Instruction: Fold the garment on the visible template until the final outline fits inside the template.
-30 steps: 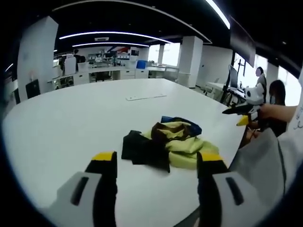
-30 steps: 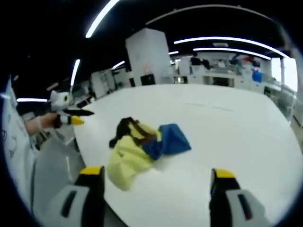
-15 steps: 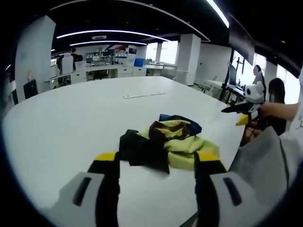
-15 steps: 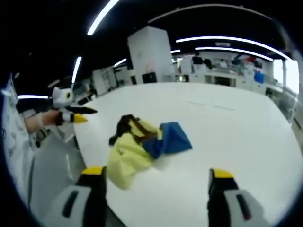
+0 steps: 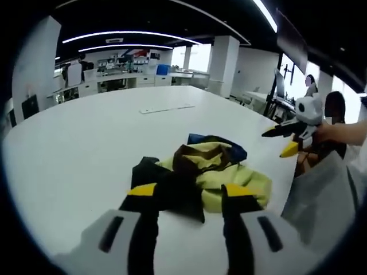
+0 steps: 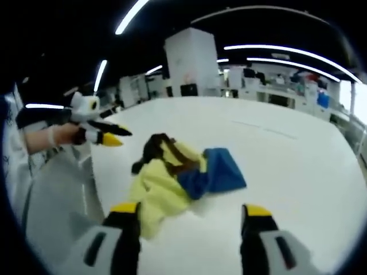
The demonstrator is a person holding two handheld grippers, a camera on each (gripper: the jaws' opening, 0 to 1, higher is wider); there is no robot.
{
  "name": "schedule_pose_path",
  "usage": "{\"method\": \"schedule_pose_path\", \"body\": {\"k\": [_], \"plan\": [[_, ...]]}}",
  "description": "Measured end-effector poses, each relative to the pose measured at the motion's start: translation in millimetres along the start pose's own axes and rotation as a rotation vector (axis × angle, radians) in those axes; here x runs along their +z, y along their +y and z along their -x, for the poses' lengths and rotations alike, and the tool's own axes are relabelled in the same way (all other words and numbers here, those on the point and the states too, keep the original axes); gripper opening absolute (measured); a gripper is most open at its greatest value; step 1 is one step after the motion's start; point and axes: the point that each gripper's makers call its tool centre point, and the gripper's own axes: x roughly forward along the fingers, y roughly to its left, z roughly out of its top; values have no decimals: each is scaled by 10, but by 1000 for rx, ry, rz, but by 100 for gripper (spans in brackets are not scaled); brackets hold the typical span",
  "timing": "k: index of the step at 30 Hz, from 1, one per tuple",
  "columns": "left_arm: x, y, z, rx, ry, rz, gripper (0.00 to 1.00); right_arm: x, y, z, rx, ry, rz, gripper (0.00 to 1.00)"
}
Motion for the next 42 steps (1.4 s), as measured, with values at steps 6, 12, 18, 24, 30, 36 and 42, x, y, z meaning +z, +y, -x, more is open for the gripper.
{"method": "schedule_pose_path", "body": {"k": [6, 12, 18, 24, 30, 36, 42], "plan": [[-7, 16, -170, -1, 14, 15, 34, 102, 14, -141, 8, -8, 21, 33], [-115, 74, -296, 14, 57, 44, 28, 95, 45, -387, 20, 23, 49, 28], [-146, 94, -361, 28, 75, 74, 22, 139, 114, -495, 37, 28, 50, 18], [-169, 93, -392, 16, 66, 103, 17, 70, 161, -594, 34, 71, 111, 16], [-217, 117, -446, 11, 71, 117, 14, 5, 121, -673, 13, 93, 113, 11], [-263, 106, -462, 10, 83, 140, 12, -21, 143, -739, 4, 99, 112, 7], [-258, 100, -478, 1, 77, 145, 6, -46, 90, -758, -18, 96, 104, 0]]}}
